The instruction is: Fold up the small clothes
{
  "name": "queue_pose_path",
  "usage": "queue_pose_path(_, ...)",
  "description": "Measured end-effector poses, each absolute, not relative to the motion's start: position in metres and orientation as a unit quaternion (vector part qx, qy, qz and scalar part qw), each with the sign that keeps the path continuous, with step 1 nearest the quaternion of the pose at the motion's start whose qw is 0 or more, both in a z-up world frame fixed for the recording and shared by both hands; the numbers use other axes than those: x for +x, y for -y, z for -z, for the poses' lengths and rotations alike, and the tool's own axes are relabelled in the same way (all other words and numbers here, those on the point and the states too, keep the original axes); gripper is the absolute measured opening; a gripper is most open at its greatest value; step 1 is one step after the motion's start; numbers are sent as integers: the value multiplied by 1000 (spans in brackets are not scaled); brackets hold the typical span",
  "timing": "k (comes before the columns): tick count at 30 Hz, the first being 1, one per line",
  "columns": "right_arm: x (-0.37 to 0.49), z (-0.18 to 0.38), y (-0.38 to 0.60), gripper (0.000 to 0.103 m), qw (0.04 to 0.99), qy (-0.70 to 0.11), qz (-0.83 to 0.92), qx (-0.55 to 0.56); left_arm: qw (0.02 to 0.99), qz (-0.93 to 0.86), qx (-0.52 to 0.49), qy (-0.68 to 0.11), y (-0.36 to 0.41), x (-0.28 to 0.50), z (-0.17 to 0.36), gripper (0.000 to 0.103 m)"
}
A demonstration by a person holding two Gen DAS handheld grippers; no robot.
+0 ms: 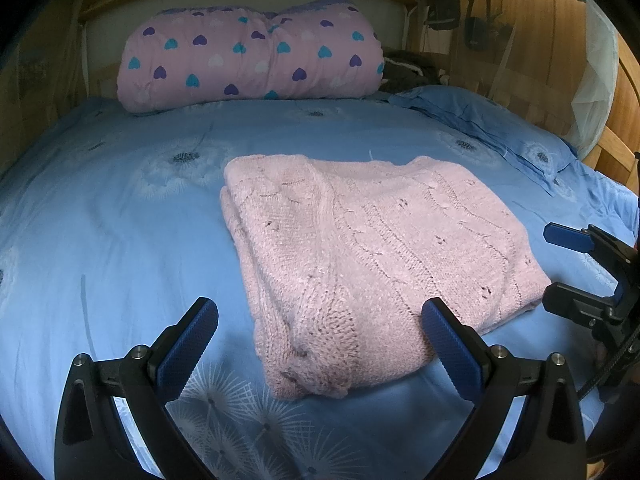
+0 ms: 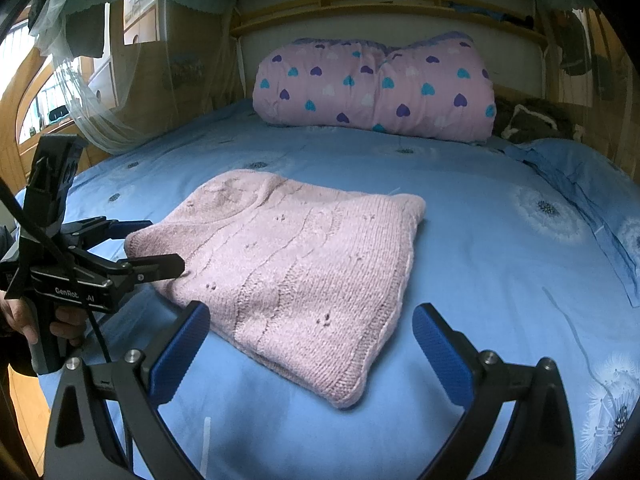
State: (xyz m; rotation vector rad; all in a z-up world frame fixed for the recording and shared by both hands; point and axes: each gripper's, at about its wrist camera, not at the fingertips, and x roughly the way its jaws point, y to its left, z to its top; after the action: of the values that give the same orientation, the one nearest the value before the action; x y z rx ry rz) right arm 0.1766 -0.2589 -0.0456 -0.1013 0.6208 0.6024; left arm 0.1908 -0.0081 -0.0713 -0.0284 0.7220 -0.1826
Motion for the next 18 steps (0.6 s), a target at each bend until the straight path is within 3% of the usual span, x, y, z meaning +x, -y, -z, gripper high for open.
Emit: queue_pose_path(18,181,49,265,103,904,-307,-294,-51,932,89,-13,-352,7,192,70,99)
